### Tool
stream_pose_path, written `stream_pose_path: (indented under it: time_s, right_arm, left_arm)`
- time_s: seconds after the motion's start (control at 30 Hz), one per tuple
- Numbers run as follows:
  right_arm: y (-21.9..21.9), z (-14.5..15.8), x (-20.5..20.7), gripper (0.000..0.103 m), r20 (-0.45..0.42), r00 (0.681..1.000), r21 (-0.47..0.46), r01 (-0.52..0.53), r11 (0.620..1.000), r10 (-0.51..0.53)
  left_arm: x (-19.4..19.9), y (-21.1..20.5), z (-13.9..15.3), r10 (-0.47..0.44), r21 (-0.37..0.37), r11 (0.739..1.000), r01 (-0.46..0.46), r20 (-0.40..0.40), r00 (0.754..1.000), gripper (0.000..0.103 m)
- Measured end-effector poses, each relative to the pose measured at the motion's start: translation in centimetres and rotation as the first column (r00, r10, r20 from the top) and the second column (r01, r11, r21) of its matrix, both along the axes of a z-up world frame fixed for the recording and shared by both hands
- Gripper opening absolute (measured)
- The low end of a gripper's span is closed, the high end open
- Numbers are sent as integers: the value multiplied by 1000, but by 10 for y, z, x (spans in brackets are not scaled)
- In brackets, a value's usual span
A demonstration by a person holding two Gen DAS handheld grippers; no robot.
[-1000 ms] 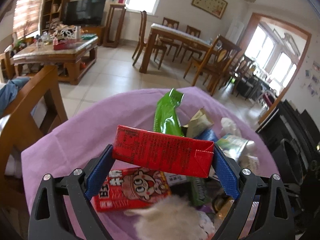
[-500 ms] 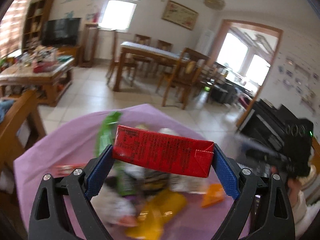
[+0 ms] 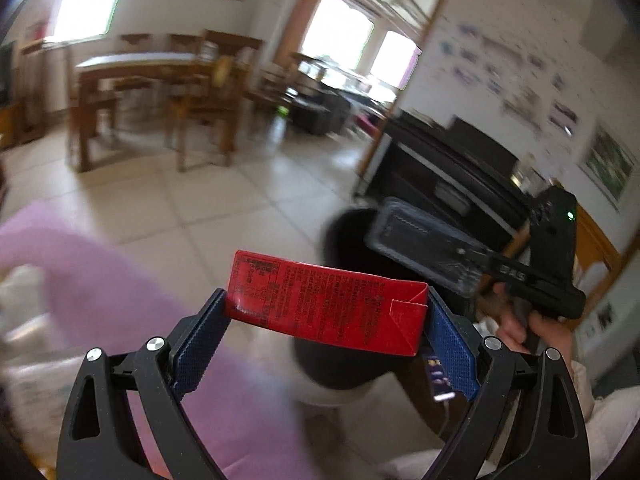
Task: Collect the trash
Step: 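Carry the clear tray and red box with both tools over the black bin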
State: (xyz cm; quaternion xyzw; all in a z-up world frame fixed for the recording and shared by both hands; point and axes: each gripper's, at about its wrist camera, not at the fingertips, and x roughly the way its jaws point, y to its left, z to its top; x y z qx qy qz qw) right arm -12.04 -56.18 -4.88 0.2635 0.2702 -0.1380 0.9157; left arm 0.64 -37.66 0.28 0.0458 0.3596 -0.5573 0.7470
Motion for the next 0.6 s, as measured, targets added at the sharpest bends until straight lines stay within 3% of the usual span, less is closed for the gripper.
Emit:
stream_pose_path:
  time_s: [0.13, 0.27, 0.43, 0.6]
  right_arm:
    - [-38, -29, -22, 25, -47, 994, 18, 101, 995, -100]
    - [-62, -51, -38, 25, -56, 989, 65, 141, 988, -137]
    - [-79, -61, -42, 25, -59, 988, 94, 148, 985, -143]
    - [-87, -66, -56, 26, -65, 988, 121, 148, 982, -141]
  left_arm:
    - [-19, -70, -26, -85, 31, 996, 86, -22, 996, 92]
    - [-29, -119, -54, -121, 80, 989, 122, -20, 992, 92]
    - [-45, -162, -73, -139, 128, 982, 139, -7, 990, 92]
    - [-52, -179, -84, -158, 185, 971, 150, 29, 987, 92]
